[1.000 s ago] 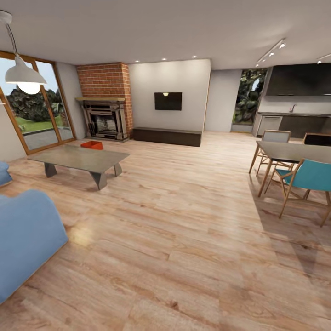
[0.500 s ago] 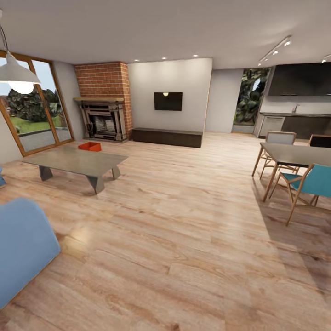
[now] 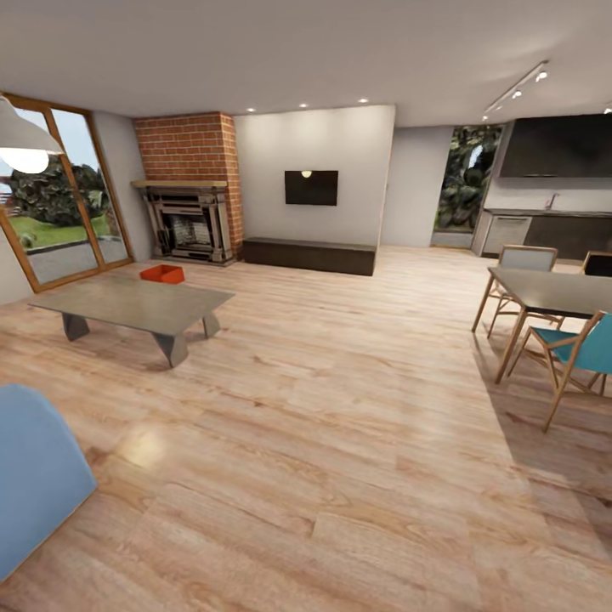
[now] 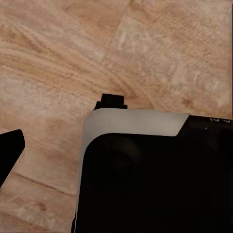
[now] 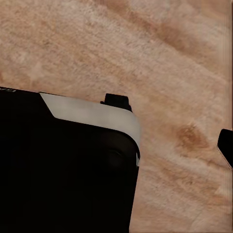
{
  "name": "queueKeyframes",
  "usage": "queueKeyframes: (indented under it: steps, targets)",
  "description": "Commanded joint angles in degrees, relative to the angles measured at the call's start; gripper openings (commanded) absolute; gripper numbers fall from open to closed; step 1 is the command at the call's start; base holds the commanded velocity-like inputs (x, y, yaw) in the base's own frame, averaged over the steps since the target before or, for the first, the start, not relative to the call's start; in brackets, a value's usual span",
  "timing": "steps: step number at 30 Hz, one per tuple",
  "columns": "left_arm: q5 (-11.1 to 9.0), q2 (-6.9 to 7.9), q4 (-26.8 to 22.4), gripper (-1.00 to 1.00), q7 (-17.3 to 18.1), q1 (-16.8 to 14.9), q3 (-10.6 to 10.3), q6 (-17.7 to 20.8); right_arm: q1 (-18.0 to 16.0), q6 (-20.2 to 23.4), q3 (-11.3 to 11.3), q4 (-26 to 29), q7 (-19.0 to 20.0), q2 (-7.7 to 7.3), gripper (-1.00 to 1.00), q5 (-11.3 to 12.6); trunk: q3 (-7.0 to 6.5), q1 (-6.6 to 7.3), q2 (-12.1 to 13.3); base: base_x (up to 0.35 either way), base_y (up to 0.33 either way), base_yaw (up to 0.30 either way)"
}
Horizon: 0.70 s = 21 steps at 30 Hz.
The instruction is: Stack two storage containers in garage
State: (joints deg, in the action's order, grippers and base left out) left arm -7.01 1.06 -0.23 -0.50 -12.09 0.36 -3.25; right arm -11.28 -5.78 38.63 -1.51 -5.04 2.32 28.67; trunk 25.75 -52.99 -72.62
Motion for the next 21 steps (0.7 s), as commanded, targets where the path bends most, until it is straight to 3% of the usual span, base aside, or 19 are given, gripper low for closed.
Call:
queueKeyframes:
  steps: [1,9,21]
  targets:
    - [-0.46,0.00,0.05,1.00,-0.03,-0.04,-0.01,-0.18,-0.06,-0.28,0.48,-0.16,-0.06,0.05,1.00,0.50,0.06,-0.03,-0.03,0.321,0.000,0.000]
    - [-0.46,0.00,0.05,1.00,-0.03,-0.04,-0.01,-0.18,-0.06,-0.28,0.48,-0.16,-0.06,0.05,1.00,0.69,0.06,-0.03,-0.03,0.321,0.000,-0.026]
    - [-0.46,0.00,0.05,1.00,-0.03,-0.04,-0.01,-0.20,-0.06,-0.20,0.48,-0.16,-0.06,0.05,1.00,0.86,-0.10,-0.03,-0.03,0.321,0.000,-0.232]
